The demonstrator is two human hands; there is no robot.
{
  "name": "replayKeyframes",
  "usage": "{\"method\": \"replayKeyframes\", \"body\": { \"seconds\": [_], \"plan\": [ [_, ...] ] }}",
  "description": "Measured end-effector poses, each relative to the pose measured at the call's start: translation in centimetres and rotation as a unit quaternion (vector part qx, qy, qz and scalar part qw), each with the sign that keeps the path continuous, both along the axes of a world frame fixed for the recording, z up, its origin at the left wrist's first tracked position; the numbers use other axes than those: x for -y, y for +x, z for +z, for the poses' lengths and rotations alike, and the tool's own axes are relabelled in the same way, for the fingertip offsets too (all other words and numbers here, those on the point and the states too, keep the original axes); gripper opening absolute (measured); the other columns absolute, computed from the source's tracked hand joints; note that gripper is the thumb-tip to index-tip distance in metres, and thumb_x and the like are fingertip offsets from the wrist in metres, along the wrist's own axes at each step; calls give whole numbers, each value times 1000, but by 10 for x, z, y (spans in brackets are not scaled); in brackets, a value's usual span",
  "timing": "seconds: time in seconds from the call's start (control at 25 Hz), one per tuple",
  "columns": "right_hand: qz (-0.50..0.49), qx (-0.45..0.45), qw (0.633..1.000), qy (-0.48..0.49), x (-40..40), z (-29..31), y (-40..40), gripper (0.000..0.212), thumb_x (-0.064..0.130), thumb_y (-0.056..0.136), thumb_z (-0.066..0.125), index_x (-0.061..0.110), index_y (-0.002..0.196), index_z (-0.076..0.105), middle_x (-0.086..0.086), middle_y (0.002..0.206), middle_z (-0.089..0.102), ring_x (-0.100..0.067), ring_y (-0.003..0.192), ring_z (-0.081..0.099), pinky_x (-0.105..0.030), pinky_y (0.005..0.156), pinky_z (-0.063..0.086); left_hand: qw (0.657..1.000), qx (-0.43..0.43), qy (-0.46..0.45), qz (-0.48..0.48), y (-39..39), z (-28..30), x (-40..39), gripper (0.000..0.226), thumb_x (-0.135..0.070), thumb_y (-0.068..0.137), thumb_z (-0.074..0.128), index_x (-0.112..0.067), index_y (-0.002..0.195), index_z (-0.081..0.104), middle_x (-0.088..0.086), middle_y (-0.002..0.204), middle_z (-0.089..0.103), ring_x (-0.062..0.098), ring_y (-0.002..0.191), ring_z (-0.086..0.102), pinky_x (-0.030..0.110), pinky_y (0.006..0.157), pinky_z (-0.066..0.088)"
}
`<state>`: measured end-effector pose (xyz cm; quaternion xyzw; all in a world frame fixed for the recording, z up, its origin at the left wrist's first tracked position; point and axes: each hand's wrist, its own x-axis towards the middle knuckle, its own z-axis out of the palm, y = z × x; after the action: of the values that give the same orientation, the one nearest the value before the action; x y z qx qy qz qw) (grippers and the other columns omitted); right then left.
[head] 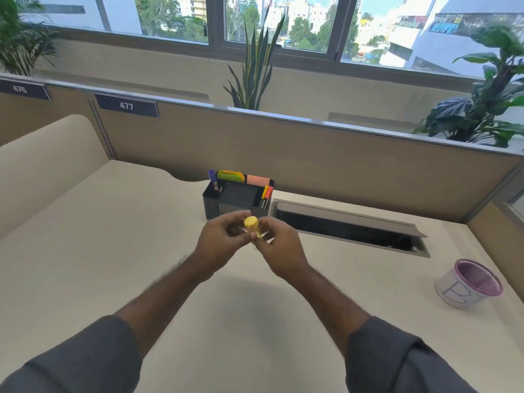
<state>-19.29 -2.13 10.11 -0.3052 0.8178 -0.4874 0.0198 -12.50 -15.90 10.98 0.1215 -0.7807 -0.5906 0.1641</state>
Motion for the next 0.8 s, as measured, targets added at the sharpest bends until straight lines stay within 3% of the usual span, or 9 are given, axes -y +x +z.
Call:
{"method": "replayKeyframes", "body": {
  "seconds": [0.2,0.4,0.52,0.6,0.72,0.8],
  "plan": [
    [16,16,999,-36,60,7,-39,32,14,88,69,19,118,59,2,101,69,-7,89,65,-12,69,52,999,-15,-14,31,-33,7,54,31,-12,81,78,-16,111,75,5,96,78,23,89,75,46,85,61],
    [23,39,998,-53,123,11,-78,27,6,88,67,10,115,64,-2,99,69,-8,88,65,-15,73,53,993,-23,-98,58,-77,9,113,30,-8,77,81,-16,106,77,7,94,79,26,87,75,42,86,60],
    [11,62,998,-26,155,5,-99,25,2,87,63,6,112,64,-10,99,70,-21,91,66,-31,79,57,985,-8,-151,78,-104,1,142,30,-3,75,77,-20,100,78,0,88,78,25,81,75,32,80,59],
    [14,78,997,-7,170,-2,-110,26,-1,87,59,5,112,63,-11,100,69,-22,91,65,-30,79,56,982,-8,-172,79,-114,-8,155,32,-2,74,73,-21,99,78,-5,84,76,19,75,75,21,73,57],
    [15,91,995,39,183,-21,-123,33,-9,87,52,6,114,64,-8,102,69,-21,95,63,-19,79,53,977,14,-200,72,-124,-28,167,33,1,75,71,-16,103,77,-2,88,75,22,76,74,31,77,59],
    [7,88,992,89,187,-36,-124,41,-11,85,51,10,117,65,-10,112,70,-27,107,61,-34,89,53,967,41,-244,61,-127,-41,172,30,-4,76,72,-16,104,77,2,93,77,25,82,71,36,79,57]
  ]
}}
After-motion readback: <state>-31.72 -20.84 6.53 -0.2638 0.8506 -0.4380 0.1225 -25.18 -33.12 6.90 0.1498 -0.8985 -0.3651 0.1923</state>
